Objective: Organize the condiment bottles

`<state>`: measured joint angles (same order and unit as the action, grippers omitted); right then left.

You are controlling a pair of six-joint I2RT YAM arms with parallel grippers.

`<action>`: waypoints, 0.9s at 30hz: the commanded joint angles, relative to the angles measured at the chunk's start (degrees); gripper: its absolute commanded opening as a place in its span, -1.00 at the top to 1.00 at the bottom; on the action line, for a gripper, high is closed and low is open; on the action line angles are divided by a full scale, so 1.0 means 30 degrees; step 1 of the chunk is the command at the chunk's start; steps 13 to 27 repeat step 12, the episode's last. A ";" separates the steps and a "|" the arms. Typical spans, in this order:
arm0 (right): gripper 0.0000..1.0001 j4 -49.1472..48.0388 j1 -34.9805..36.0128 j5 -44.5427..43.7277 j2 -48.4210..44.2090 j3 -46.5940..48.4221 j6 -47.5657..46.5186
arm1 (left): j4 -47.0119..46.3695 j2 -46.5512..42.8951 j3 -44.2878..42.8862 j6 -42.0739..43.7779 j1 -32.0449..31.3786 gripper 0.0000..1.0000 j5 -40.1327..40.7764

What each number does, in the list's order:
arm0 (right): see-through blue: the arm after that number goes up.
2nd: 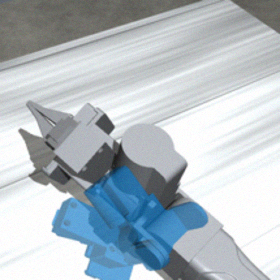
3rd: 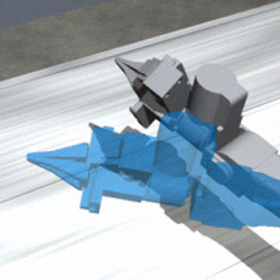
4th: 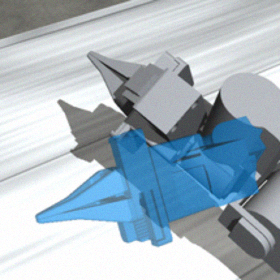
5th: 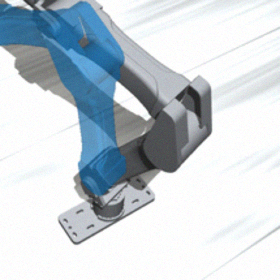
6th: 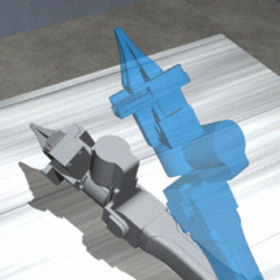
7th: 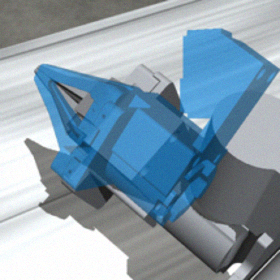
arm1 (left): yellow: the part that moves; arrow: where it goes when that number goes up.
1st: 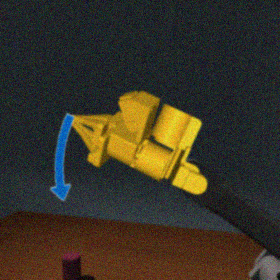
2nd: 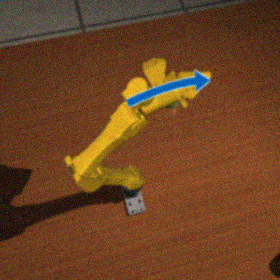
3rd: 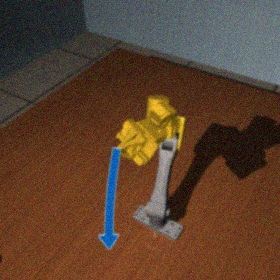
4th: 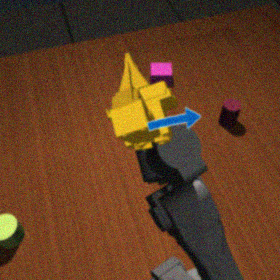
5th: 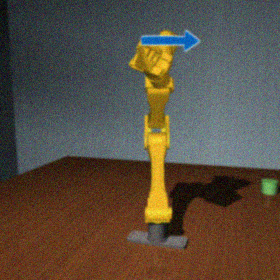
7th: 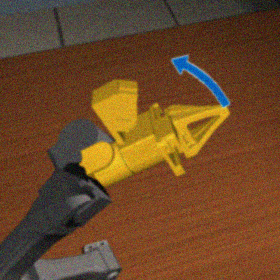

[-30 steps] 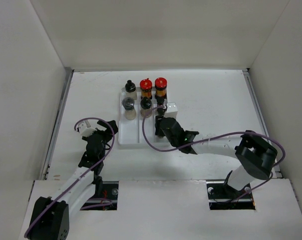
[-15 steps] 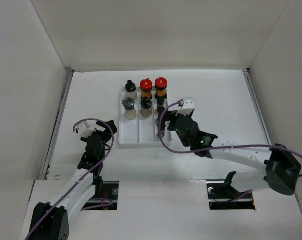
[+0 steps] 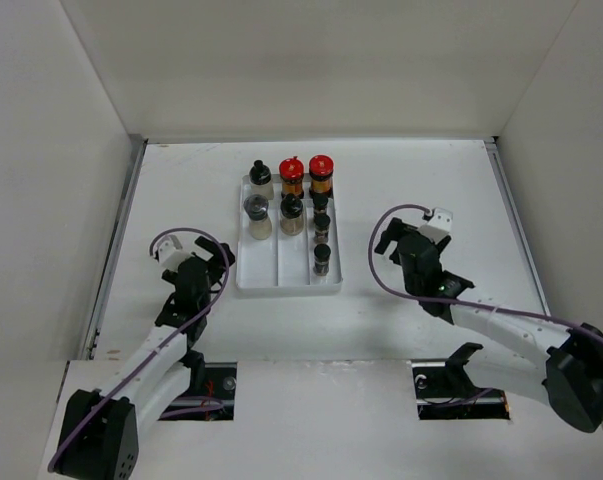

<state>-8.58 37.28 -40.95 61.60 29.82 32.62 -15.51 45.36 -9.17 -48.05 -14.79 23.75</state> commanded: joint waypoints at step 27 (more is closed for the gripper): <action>-1.00 0.0692 -0.0634 0.0495 -0.2312 -0.1035 0.0464 | 0.2883 -0.0356 -0.2246 -0.0155 -0.1091 -1.00 0.0287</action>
